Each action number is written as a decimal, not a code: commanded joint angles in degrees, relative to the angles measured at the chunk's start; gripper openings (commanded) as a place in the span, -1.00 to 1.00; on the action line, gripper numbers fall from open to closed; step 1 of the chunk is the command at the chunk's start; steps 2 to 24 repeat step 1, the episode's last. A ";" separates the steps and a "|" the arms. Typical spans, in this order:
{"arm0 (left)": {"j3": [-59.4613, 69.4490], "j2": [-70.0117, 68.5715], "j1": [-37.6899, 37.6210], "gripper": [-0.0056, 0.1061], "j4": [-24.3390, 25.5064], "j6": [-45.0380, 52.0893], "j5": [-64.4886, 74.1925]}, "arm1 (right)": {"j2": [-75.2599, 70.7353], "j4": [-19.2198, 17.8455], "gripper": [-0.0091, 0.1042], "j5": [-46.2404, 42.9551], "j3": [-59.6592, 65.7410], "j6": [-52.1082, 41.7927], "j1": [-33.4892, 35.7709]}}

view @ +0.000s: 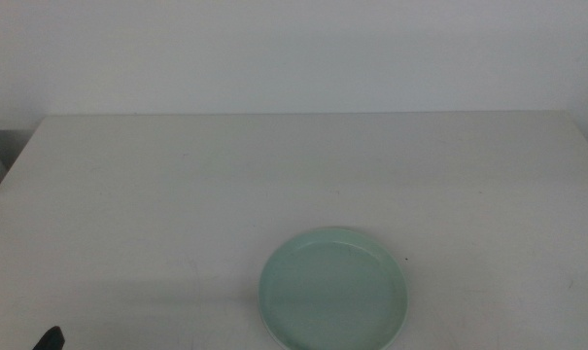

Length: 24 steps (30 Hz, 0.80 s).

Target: Stack the three bowls on top of each other.

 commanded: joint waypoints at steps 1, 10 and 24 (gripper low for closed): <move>-0.22 -0.86 0.10 0.78 -0.73 -0.38 -4.07 | 0.08 -0.27 -0.09 -3.96 -0.35 -0.55 -0.46; -0.22 -0.86 0.10 0.78 -0.73 -0.38 -4.07 | 0.08 -0.27 -0.09 -3.96 -0.35 -0.55 -0.46; -0.22 -0.86 0.10 0.78 -0.73 -0.38 -4.07 | 0.08 -0.27 -0.09 -3.96 -0.35 -0.55 -0.46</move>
